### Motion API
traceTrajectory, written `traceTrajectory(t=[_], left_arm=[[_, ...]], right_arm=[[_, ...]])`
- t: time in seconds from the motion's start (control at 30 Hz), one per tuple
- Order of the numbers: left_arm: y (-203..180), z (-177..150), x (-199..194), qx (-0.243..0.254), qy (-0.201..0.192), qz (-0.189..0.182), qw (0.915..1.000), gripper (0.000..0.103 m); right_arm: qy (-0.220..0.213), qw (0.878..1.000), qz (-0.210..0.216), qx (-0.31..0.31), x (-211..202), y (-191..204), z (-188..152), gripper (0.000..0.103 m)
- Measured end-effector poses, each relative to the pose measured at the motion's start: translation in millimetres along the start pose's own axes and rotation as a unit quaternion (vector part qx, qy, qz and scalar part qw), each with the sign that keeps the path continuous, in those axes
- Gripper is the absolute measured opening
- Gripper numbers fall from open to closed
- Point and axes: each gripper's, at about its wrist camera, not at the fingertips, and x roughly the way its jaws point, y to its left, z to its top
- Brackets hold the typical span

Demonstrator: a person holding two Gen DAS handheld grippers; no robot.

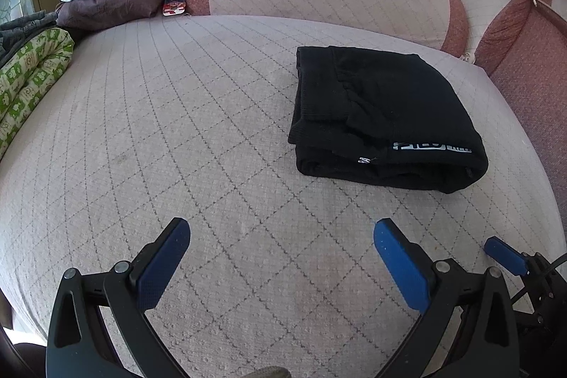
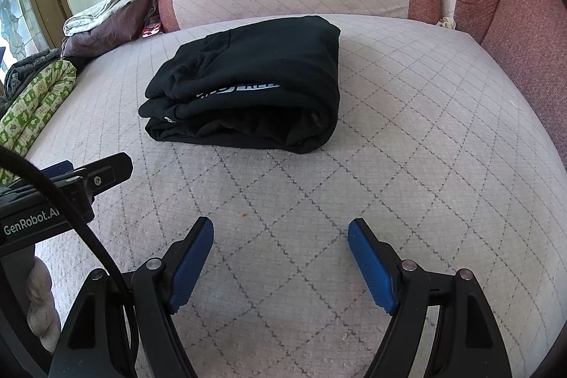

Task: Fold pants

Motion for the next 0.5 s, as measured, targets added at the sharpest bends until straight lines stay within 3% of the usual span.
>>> traceTrajectory(t=[0.33, 0.5], left_arm=[[3, 1, 7, -0.007, 0.015, -0.009, 0.9998, 0.103], [19, 28, 11, -0.045, 0.007, -0.038, 0.9982, 0.103]], right_arm=[[0.0, 1.0, -0.002, 0.001, 0, -1, 0, 0.083], [-0.032, 0.999, 0.0, 0.019, -10, -12, 9, 0.083]])
